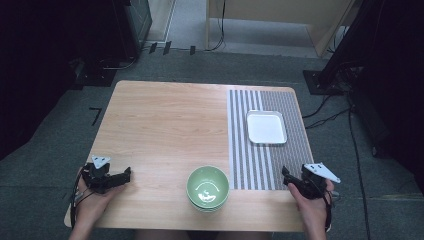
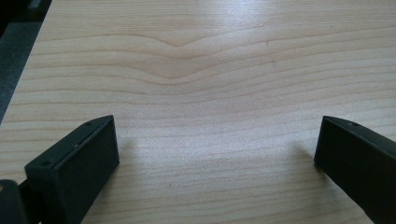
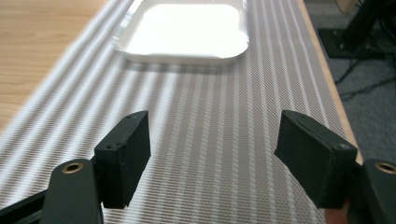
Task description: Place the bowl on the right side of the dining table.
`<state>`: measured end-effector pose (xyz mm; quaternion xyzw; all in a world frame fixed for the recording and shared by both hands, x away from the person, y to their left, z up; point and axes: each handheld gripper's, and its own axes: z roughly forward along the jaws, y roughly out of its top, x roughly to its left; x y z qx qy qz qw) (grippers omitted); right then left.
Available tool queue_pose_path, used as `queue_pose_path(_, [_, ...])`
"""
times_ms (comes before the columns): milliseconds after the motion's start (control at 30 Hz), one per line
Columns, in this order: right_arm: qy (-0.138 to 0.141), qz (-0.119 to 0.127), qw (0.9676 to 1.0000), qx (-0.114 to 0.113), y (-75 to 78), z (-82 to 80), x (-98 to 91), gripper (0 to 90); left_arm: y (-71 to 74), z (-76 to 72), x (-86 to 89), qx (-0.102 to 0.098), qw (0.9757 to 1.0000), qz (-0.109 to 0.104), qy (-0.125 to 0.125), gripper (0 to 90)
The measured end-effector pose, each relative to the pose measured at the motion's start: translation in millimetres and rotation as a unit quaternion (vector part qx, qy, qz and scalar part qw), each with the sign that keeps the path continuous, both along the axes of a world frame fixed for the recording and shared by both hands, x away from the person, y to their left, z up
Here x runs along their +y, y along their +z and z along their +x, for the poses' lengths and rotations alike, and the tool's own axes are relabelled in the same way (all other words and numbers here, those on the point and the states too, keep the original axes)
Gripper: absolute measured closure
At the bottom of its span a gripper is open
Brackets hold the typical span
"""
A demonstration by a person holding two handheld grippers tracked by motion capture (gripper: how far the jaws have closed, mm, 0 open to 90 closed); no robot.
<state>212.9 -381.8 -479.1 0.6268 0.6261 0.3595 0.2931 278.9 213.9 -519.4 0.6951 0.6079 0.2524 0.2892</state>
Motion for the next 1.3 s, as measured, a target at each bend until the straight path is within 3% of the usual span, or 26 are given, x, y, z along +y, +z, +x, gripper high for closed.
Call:
queue_pose_path(500, [0.058,-0.014,0.9976,-0.036,36.7,5.7,51.3,25.5,0.0,0.0,0.0,0.0,1.0,0.0,0.0,0.0])
queue_pose_path(1000, [0.082,-0.006,0.9948,-0.06,66.9,20.1,91.8,25.5,0.0,0.0,0.0,0.0,1.0,0.0,0.0,0.0])
queue_pose_path(1300, [0.103,0.002,0.9916,-0.078,82.7,14.8,106.5,33.2,0.1,0.2,-0.3,0.0,1.0,0.001,0.001,0.0])
